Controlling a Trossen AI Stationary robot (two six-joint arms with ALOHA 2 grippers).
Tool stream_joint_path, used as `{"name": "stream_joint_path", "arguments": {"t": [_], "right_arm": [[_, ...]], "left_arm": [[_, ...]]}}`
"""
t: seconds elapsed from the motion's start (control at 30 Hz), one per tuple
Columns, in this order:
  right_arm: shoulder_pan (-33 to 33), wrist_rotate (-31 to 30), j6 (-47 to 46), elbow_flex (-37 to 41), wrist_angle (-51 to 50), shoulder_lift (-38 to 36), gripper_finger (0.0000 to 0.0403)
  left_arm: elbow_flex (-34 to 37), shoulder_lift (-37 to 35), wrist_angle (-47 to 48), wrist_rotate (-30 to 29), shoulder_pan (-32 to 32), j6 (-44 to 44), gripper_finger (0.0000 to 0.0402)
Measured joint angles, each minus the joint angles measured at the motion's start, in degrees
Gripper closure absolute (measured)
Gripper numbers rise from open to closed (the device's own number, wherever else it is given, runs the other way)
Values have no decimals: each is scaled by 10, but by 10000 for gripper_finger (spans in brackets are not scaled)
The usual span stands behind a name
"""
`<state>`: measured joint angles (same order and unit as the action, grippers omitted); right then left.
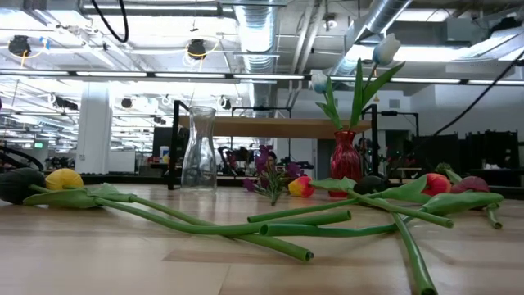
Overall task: Pick and place flowers into a vace then onto a shelf
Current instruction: Put the pink flower into the red flower vase
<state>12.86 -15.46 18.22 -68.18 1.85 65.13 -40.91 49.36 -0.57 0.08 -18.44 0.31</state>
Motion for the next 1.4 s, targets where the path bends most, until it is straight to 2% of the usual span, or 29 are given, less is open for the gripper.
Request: {"name": "stream_joint_path", "arguments": {"t": [0.13,0.4,0.53,0.63,0.8,1.03,1.17,1.4], "right_arm": [[-50,67,15,33,-12,-62,403],[-219,282,1,161,66,-174,403],[-305,374,-35,219,104,-191,403],[-354,409,-67,256,143,-197,403],[-403,429,-114,308,217,-197,403],[-430,440,-167,371,317,-197,403],[-429,441,-173,396,339,-195,403],[-429,441,-194,425,384,-166,403]], "left_arm": [[0,-45,35,-4,-1,7,329],[0,-112,37,-11,-1,15,329],[0,-131,37,-63,-1,38,329],[0,-139,37,-131,-1,59,329],[0,-139,38,-197,-1,85,329],[0,-139,60,-213,-1,79,329],[0,-139,68,-251,-1,67,329],[0,-139,68,-254,-1,63,329]]}}
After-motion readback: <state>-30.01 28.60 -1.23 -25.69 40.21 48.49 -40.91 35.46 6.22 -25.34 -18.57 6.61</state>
